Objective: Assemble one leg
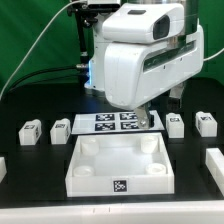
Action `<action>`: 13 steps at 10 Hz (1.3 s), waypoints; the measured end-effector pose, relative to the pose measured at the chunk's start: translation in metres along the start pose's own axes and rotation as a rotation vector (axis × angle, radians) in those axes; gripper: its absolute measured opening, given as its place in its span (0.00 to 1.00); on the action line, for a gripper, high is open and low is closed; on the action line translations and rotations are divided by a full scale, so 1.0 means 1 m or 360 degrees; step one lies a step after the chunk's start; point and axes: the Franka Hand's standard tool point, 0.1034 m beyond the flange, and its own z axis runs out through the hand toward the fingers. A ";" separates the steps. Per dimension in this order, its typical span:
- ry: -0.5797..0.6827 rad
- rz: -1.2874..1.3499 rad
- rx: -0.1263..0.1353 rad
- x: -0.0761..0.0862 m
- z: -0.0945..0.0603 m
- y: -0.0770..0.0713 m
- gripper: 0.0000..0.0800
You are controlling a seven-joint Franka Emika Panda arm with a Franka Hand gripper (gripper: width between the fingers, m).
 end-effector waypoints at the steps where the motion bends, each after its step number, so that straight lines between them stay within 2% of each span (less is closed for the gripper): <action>1: 0.0000 0.0000 0.0000 0.000 0.000 0.000 0.81; 3: 0.0000 0.0000 0.0000 0.000 0.000 0.000 0.81; 4: -0.0002 -0.0192 -0.0006 -0.003 0.001 -0.001 0.81; 5: 0.0004 -0.0493 -0.0018 -0.017 0.005 -0.011 0.81; 8: 0.0005 -0.1146 -0.0037 -0.078 0.025 -0.046 0.81; 9: -0.0006 -0.1391 -0.0008 -0.099 0.037 -0.054 0.81; 10: -0.0004 -0.1455 0.0018 -0.108 0.047 -0.057 0.81; 11: 0.0004 -0.1395 0.0022 -0.112 0.057 -0.059 0.81; 13: 0.0009 -0.1362 0.0078 -0.118 0.083 -0.059 0.81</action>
Offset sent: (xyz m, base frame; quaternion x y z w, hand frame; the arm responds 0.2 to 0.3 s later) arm 0.0000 0.0000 0.0000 0.0000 0.0000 -0.1147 0.9934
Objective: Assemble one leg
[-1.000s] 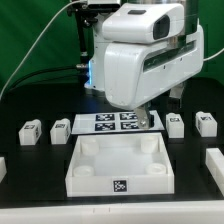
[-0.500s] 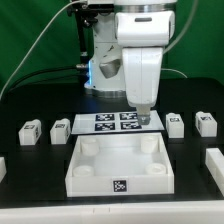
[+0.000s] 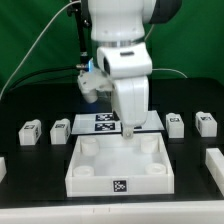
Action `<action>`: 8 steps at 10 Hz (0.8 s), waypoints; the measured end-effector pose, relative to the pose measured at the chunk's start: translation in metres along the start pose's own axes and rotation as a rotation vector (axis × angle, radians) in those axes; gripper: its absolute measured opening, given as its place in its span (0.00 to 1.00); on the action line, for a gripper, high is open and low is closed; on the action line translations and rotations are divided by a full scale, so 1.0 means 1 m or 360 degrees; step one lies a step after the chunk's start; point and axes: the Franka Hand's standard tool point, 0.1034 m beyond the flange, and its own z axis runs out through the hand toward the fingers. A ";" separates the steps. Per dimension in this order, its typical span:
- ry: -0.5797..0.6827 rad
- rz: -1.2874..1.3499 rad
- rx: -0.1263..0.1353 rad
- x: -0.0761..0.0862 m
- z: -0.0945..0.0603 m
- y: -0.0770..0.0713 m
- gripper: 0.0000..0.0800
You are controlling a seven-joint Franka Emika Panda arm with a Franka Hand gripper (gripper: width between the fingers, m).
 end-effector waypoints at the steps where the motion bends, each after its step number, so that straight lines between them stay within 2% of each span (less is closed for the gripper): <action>1: 0.0008 0.0021 0.0017 -0.003 0.007 0.001 0.81; 3: 0.0024 0.0058 0.0087 -0.014 0.013 0.002 0.81; 6: 0.0026 0.0073 0.0091 -0.019 0.013 0.003 0.81; 7: 0.0026 0.0074 0.0092 -0.020 0.014 0.003 0.66; 8: 0.0026 0.0074 0.0092 -0.020 0.014 0.003 0.66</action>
Offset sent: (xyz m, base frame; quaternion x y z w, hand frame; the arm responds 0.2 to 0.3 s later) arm 0.0088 -0.0086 -0.0006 0.0481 0.0280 0.0317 0.9979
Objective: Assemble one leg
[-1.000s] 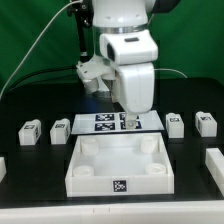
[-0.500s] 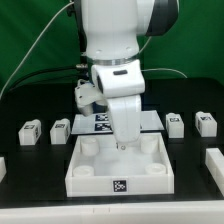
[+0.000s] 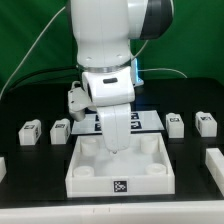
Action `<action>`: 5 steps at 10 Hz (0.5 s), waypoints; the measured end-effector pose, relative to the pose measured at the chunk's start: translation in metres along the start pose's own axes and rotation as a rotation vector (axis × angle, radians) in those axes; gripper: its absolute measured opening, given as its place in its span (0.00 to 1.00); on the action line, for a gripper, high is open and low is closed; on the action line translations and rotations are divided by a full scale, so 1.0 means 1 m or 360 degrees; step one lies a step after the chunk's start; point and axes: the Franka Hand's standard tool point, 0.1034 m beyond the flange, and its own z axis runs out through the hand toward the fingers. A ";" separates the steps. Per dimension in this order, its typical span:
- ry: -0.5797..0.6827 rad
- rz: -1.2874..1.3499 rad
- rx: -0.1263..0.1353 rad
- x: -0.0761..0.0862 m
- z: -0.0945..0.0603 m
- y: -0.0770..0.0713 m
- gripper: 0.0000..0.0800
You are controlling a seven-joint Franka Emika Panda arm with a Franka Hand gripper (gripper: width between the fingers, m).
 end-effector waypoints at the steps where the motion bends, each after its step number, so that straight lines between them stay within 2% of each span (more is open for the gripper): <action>1: 0.0000 0.0000 0.0000 0.000 0.000 0.000 0.42; 2: 0.0000 0.0001 0.0000 0.000 0.000 0.000 0.42; 3: 0.0000 0.0001 0.0000 0.000 0.000 0.000 0.19; 4: 0.0000 0.0002 -0.0002 -0.001 0.000 0.000 0.07; 5: -0.0001 0.0002 -0.0002 -0.001 0.000 0.000 0.07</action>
Offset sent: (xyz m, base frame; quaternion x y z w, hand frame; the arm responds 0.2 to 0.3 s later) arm 0.0000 0.0000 0.0000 0.0000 0.0000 0.0000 1.0000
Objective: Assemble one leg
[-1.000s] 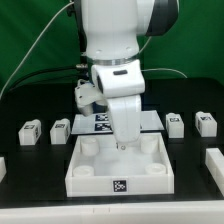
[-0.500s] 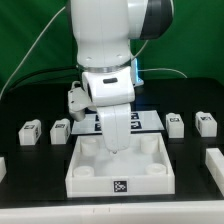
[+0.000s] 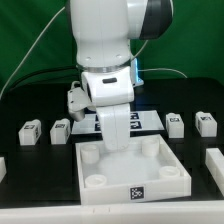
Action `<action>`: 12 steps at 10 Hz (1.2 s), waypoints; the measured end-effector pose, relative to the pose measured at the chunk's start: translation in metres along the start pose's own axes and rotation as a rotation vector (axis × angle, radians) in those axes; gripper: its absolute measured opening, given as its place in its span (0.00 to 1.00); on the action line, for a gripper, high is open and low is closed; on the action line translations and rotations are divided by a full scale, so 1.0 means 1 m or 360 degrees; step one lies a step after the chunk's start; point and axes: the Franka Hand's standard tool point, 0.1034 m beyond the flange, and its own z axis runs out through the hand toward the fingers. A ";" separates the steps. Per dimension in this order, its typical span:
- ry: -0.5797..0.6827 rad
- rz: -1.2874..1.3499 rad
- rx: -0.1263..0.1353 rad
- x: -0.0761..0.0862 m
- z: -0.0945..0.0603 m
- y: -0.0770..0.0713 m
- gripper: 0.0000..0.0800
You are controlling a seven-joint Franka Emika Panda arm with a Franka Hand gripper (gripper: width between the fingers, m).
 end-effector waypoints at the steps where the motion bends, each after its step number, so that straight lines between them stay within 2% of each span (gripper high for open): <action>1: 0.0000 0.0000 0.0000 0.000 0.000 0.000 0.07; 7: 0.0000 0.0032 0.0004 0.002 -0.001 0.002 0.08; 10: 0.0009 0.0121 -0.0021 0.023 -0.003 0.028 0.08; 12: 0.0032 0.0176 -0.0046 0.043 -0.004 0.046 0.08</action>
Offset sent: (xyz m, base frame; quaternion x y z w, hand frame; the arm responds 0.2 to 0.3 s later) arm 0.0000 0.0000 0.0000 0.0000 0.0000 0.0000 1.0000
